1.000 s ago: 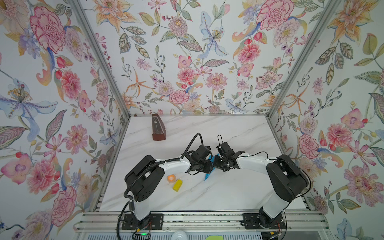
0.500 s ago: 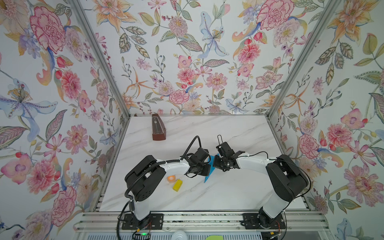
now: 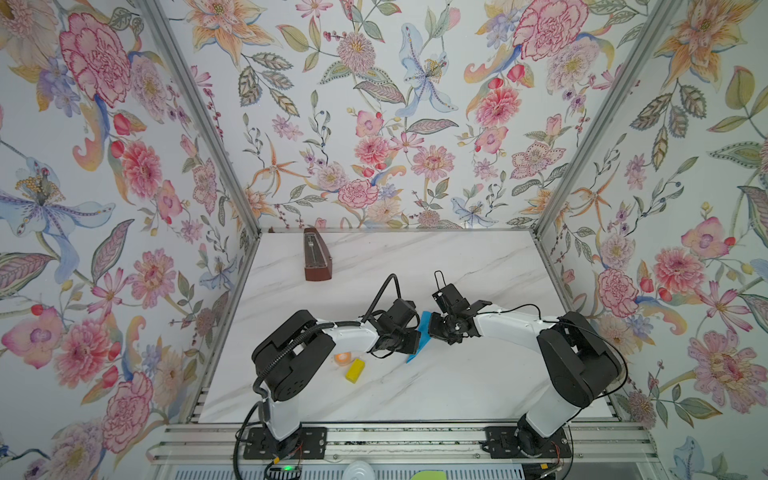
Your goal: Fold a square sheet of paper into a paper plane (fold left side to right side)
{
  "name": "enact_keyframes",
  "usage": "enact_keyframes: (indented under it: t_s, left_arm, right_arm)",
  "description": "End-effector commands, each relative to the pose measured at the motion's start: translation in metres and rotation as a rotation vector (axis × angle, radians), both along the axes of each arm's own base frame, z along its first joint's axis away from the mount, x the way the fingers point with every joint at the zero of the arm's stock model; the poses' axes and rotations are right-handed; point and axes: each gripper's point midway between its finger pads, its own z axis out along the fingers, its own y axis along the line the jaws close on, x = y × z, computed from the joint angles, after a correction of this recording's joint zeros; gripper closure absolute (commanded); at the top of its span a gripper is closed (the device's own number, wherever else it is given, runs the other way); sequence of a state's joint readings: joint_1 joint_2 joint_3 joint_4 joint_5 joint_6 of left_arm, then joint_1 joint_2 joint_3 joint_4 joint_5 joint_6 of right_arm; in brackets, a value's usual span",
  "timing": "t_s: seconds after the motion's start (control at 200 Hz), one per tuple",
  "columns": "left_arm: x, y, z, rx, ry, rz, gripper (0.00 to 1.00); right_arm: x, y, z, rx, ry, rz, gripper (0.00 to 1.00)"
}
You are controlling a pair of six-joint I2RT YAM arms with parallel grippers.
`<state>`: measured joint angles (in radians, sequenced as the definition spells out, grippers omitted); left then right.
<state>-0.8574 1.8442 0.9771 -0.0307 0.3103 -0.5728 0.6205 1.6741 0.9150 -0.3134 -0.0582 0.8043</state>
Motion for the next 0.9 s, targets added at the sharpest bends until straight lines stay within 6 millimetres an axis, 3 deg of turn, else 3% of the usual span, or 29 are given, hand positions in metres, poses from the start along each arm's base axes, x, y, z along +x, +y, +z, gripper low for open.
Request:
enact_keyframes:
  t_s: [0.0, 0.19, 0.345, 0.58, 0.896]
  left_arm:
    - [-0.009, 0.020, -0.025, 0.075, 0.047, 0.031, 1.00]
    - [-0.011, 0.022, -0.029, 0.072, 0.058, 0.038, 1.00]
    - [-0.013, 0.025, -0.032, 0.074, 0.065, 0.047, 1.00]
    - [-0.013, 0.027, -0.037, 0.100, 0.074, 0.047, 1.00]
    - [-0.012, 0.033, -0.038, 0.138, 0.074, 0.051, 1.00]
  right_arm:
    - [-0.004, -0.010, 0.016, -0.030, -0.012, 0.003, 0.68]
    - [-0.004, -0.006, 0.037, 0.010, -0.045, 0.025, 0.67]
    - [-0.011, 0.023, 0.047, 0.163, -0.032, 0.127, 0.74]
    - [-0.018, 0.046, 0.032, 0.270, 0.046, 0.179, 0.86]
    - [-0.013, 0.016, -0.009, 0.125, 0.095, 0.106, 0.92]
